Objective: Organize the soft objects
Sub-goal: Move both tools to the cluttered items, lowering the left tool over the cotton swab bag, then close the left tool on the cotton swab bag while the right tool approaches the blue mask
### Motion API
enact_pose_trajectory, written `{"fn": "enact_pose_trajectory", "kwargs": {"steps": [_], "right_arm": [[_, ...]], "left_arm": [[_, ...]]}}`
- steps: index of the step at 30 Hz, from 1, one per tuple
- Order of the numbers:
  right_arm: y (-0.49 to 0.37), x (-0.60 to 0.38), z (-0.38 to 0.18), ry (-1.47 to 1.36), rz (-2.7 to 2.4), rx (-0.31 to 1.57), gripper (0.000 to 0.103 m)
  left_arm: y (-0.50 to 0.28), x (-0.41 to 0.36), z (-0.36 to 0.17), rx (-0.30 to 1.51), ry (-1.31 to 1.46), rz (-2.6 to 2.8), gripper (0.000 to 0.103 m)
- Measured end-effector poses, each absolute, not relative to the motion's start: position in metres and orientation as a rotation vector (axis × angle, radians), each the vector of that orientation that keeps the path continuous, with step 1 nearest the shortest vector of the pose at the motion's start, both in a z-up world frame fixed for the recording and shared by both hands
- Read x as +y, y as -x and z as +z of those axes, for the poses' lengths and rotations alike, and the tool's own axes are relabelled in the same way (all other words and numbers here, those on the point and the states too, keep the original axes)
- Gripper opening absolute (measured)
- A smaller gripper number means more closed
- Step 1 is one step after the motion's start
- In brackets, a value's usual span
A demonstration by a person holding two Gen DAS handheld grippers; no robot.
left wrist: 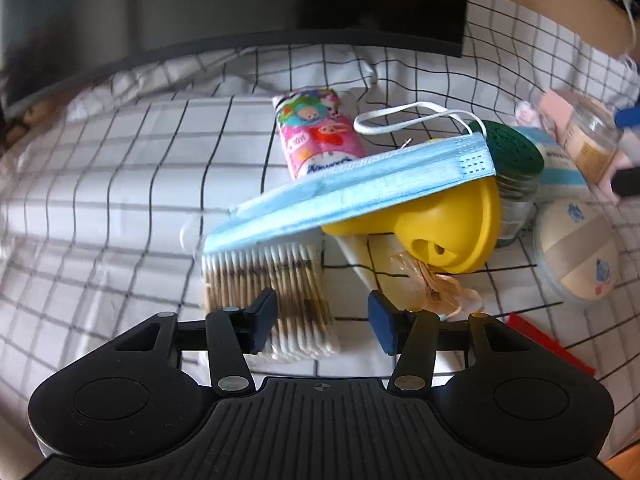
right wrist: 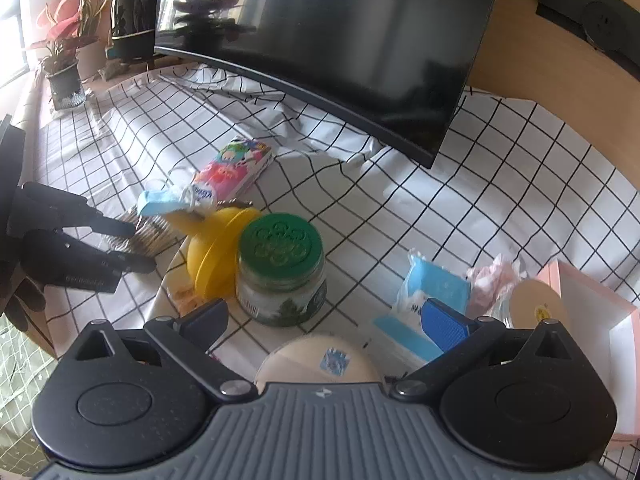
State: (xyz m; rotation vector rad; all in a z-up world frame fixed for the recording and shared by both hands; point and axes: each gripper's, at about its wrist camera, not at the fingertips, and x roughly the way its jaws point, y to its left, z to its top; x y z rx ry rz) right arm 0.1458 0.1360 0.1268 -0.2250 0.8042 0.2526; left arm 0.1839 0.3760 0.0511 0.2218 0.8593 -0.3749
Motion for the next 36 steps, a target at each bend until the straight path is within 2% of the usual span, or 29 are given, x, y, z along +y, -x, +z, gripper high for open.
{"fn": "enact_pose_trajectory", "kwargs": {"steps": [5, 14, 20, 25, 36], "right_arm": [[-0.147, 0.137, 0.13, 0.206, 0.256, 0.786, 0.103], [-0.142, 0.147, 0.126, 0.262, 0.303, 0.802, 0.103], [-0.14, 0.155, 0.135, 0.319, 0.328, 0.783, 0.103], [-0.154, 0.176, 0.164, 0.353, 0.452, 0.779, 0.103], [-0.19, 0.234, 0.179, 0.407, 0.584, 0.793, 0.103]], "left_arm": [[-0.192, 0.382, 0.042, 0.83, -0.373, -0.246, 0.059], [-0.222, 0.431, 0.046, 0.813, 0.002, -0.203, 0.063], [-0.232, 0.43, 0.045, 0.8, -0.026, -0.167, 0.065], [-0.236, 0.432, 0.044, 0.802, -0.039, -0.122, 0.065], [-0.23, 0.46, 0.05, 0.817, 0.122, -0.146, 0.063]]}}
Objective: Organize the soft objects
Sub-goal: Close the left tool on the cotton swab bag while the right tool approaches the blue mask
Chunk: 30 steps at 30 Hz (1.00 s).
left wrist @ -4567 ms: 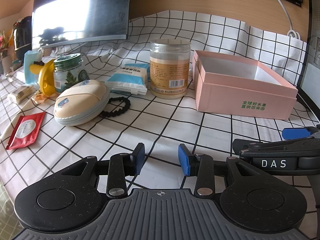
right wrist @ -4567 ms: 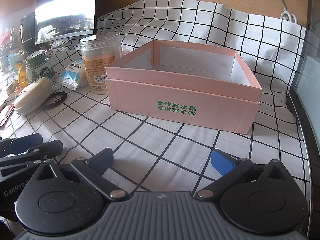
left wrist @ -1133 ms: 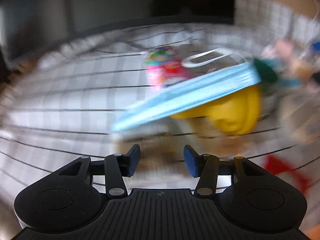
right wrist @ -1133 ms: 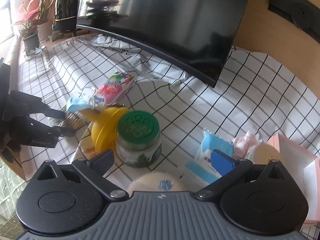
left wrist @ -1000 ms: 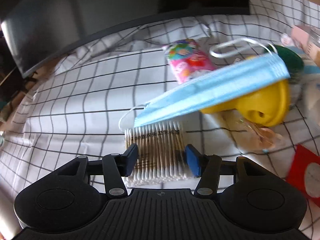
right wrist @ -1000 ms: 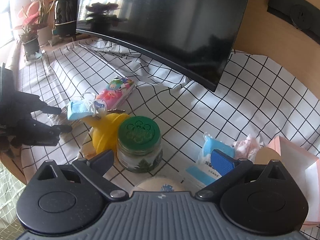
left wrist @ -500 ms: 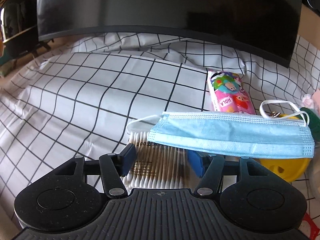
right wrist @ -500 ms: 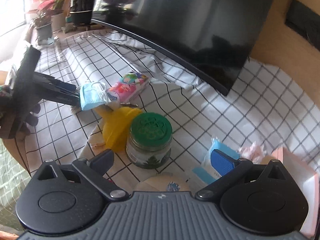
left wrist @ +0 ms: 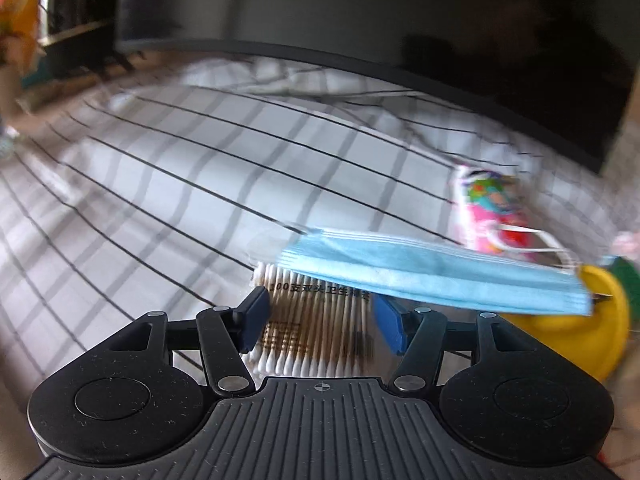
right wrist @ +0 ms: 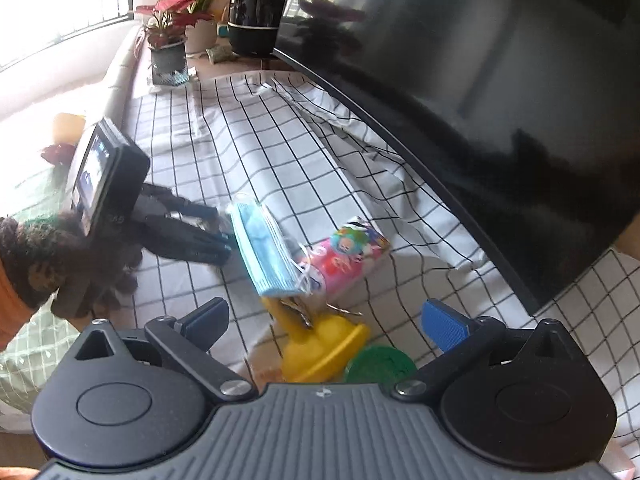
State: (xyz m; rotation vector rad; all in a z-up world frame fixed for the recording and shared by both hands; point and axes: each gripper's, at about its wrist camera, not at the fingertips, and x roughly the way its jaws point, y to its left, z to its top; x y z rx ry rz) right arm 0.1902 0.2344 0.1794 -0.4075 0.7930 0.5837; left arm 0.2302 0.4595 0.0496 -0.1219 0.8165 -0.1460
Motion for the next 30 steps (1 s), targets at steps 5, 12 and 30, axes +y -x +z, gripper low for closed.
{"fn": "enact_pose_trajectory", "kwargs": {"steps": [5, 12, 30], "right_arm": [[-0.195, 0.24, 0.174, 0.429, 0.585, 0.797, 0.103], [-0.197, 0.235, 0.169, 0.459, 0.567, 0.775, 0.103], [-0.219, 0.239, 0.166, 0.413, 0.597, 0.813, 0.103]], "left_arm": [[-0.224, 0.453, 0.051, 0.828, 0.109, -0.275, 0.063], [-0.228, 0.428, 0.05, 0.866, -0.086, -0.185, 0.065], [-0.252, 0.47, 0.048, 0.8, 0.192, -0.083, 0.066]]}}
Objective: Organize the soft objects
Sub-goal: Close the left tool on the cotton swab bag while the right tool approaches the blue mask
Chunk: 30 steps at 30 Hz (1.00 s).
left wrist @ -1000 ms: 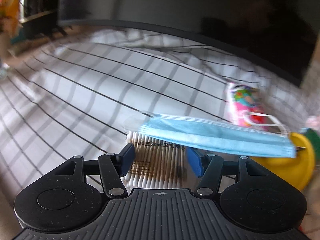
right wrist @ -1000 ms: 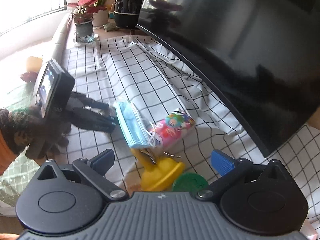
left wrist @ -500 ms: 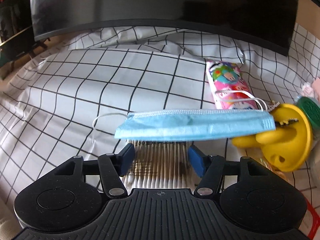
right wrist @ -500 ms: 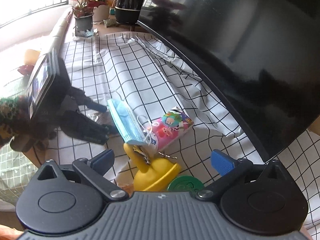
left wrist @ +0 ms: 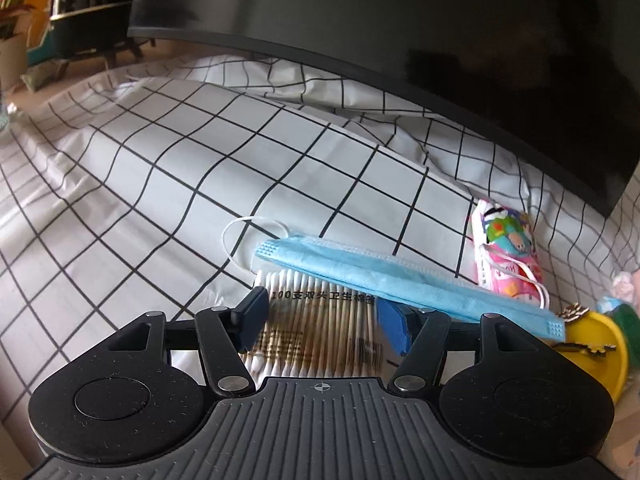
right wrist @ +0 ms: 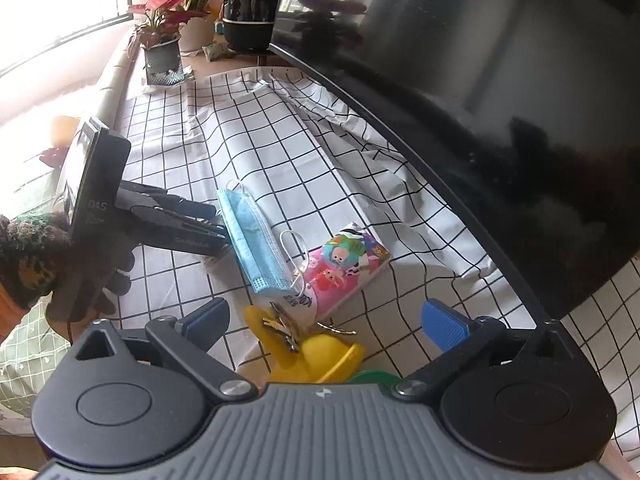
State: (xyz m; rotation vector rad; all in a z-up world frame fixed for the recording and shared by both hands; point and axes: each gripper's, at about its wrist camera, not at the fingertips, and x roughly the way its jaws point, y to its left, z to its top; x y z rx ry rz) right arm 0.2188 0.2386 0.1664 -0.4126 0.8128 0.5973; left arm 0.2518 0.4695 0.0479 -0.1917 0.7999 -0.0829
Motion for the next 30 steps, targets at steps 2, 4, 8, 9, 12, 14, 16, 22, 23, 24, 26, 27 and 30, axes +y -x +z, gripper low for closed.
{"fn": "enact_pose_trajectory", "kwargs": {"steps": [2, 4, 8, 9, 12, 14, 16, 22, 23, 24, 26, 27, 30], "right_arm": [[-0.219, 0.241, 0.164, 0.419, 0.605, 0.819, 0.103], [-0.219, 0.241, 0.163, 0.42, 0.606, 0.824, 0.103], [-0.217, 0.238, 0.164, 0.42, 0.594, 0.821, 0.103], [-0.215, 0.236, 0.165, 0.421, 0.594, 0.817, 0.103], [-0.211, 0.232, 0.169, 0.421, 0.595, 0.804, 0.103], [-0.21, 0.23, 0.171, 0.415, 0.596, 0.803, 0.103], [-0.212, 0.232, 0.174, 0.42, 0.598, 0.81, 0.103], [-0.26, 0.295, 0.176, 0.419, 0.662, 0.974, 0.103], [-0.272, 0.311, 0.169, 0.429, 0.666, 1.018, 0.102], [-0.281, 0.327, 0.159, 0.444, 0.666, 1.049, 0.101], [-0.296, 0.352, 0.138, 0.482, 0.657, 1.093, 0.094], [-0.301, 0.363, 0.127, 0.509, 0.655, 1.114, 0.092], [-0.305, 0.38, 0.098, 0.594, 0.641, 1.15, 0.079]], "left_arm": [[-0.252, 0.465, 0.048, 0.801, 0.156, -0.077, 0.066], [-0.252, 0.46, 0.048, 0.8, 0.116, -0.071, 0.068], [-0.252, 0.452, 0.047, 0.81, 0.072, -0.093, 0.071], [-0.25, 0.449, 0.048, 0.823, 0.062, -0.123, 0.071], [-0.234, 0.436, 0.05, 0.85, 0.061, -0.23, 0.071], [-0.22, 0.428, 0.051, 0.857, 0.059, -0.298, 0.071], [-0.204, 0.42, 0.051, 0.855, 0.049, -0.35, 0.071], [-0.181, 0.389, 0.046, 0.813, -0.19, -0.309, 0.071], [-0.182, 0.389, 0.047, 0.816, -0.176, -0.293, 0.071], [-0.184, 0.393, 0.048, 0.82, -0.14, -0.279, 0.07], [-0.186, 0.408, 0.051, 0.825, -0.019, -0.264, 0.066], [-0.186, 0.416, 0.053, 0.821, 0.05, -0.262, 0.066], [-0.174, 0.431, 0.066, 0.766, 0.139, -0.267, 0.066]]}}
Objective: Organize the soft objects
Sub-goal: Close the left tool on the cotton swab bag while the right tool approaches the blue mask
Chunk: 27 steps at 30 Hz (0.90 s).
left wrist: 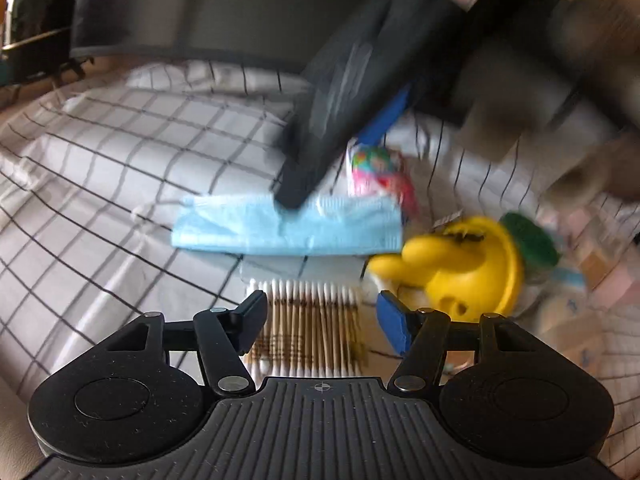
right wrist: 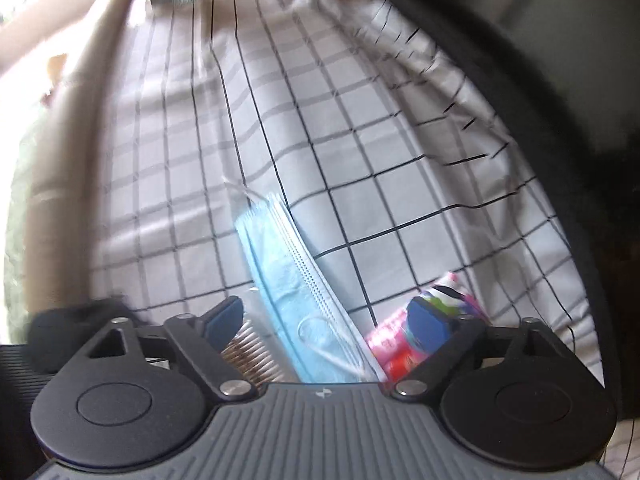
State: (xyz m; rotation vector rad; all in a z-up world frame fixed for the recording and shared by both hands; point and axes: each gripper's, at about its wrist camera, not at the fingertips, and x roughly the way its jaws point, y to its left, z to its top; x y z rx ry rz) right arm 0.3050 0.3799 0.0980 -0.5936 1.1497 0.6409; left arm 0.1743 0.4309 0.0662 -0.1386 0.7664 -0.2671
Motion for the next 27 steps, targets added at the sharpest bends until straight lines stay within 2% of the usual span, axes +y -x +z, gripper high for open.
{"fn": "enact_pose_trajectory", "kwargs": {"steps": [1, 2, 3, 4, 6, 10, 15, 21, 22, 23, 24, 25, 26, 27], "right_arm": [[-0.303, 0.384, 0.09, 0.634, 0.638, 1.163, 0.06], [-0.3, 0.387, 0.083, 0.681, 0.634, 1.168, 0.028], [-0.296, 0.388, 0.078, 0.719, 0.63, 1.172, 0.015], [-0.292, 0.386, 0.078, 0.719, 0.631, 1.178, 0.006], [-0.29, 0.377, 0.088, 0.661, 0.653, 1.177, 0.005], [-0.288, 0.356, 0.127, 0.559, 0.661, 1.148, 0.003], [-0.286, 0.327, 0.158, 0.439, 0.664, 1.136, 0.003], [-0.28, 0.319, 0.151, 0.452, 0.665, 1.112, 0.007], [-0.279, 0.319, 0.149, 0.452, 0.662, 1.111, 0.013], [-0.28, 0.319, 0.148, 0.443, 0.668, 1.115, 0.026], [-0.281, 0.32, 0.147, 0.43, 0.68, 1.118, 0.034], [-0.282, 0.321, 0.148, 0.418, 0.686, 1.118, 0.05], [-0.284, 0.322, 0.148, 0.407, 0.686, 1.114, 0.056], [-0.286, 0.324, 0.147, 0.403, 0.688, 1.115, 0.057]], "left_arm": [[-0.17, 0.434, 0.069, 0.756, 0.133, -0.263, 0.066], [-0.167, 0.436, 0.071, 0.75, 0.132, -0.257, 0.066], [-0.167, 0.439, 0.071, 0.751, 0.14, -0.252, 0.066], [-0.166, 0.44, 0.07, 0.753, 0.154, -0.254, 0.066], [-0.173, 0.439, 0.065, 0.767, 0.174, -0.26, 0.066], [-0.183, 0.426, 0.058, 0.829, 0.133, -0.262, 0.066], [-0.189, 0.397, 0.047, 0.883, -0.099, -0.244, 0.067], [-0.187, 0.412, 0.042, 0.828, -0.013, -0.188, 0.067], [-0.186, 0.418, 0.041, 0.814, 0.028, -0.189, 0.067], [-0.186, 0.424, 0.04, 0.804, 0.07, -0.194, 0.067], [-0.188, 0.429, 0.041, 0.795, 0.109, -0.2, 0.067], [-0.188, 0.434, 0.04, 0.787, 0.143, -0.208, 0.067], [-0.19, 0.437, 0.04, 0.784, 0.165, -0.213, 0.067], [-0.191, 0.439, 0.041, 0.782, 0.179, -0.213, 0.066]]}}
